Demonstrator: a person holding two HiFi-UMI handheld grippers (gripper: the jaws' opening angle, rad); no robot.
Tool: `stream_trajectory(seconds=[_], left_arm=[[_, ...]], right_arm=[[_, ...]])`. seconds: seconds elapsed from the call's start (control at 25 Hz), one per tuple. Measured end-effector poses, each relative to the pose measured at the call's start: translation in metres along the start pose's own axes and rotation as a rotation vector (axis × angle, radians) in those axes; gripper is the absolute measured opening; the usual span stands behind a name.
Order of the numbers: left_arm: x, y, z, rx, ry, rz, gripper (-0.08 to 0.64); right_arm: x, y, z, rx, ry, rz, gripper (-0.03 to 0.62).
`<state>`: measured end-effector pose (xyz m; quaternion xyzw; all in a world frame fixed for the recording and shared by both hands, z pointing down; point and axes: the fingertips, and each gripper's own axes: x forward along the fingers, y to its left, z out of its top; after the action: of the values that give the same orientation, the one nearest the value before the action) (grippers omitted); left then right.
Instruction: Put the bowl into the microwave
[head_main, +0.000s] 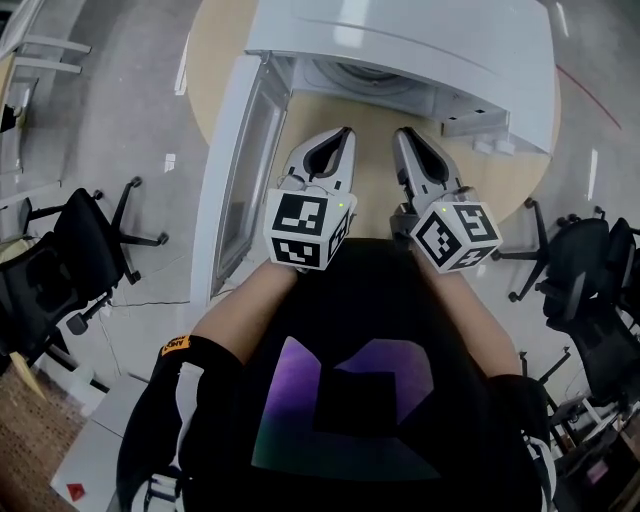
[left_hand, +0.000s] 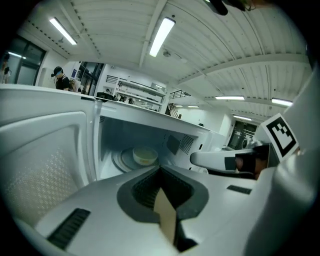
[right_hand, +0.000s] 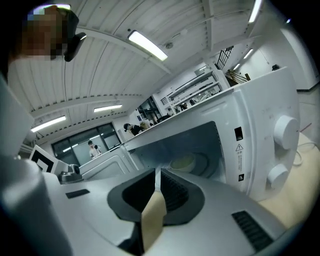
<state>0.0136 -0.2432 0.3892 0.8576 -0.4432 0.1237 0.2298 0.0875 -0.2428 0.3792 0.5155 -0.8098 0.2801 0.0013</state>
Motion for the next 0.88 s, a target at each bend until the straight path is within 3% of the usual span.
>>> stream_trajectory(seconds=[0.44,0.88], left_arm=[[-0.032,-0.009,-0.019,0.050,0.021,-0.070,0.046],[-0.045,-0.013,-0.031,0.043,-0.011,-0.121,0.046]], right_arm=[[-0.024,0.021,-0.032,-0.064,0.066,-0.044,0.046],[-0.044,0.029,-0.049,-0.118,0.097,-0.124,0.046]])
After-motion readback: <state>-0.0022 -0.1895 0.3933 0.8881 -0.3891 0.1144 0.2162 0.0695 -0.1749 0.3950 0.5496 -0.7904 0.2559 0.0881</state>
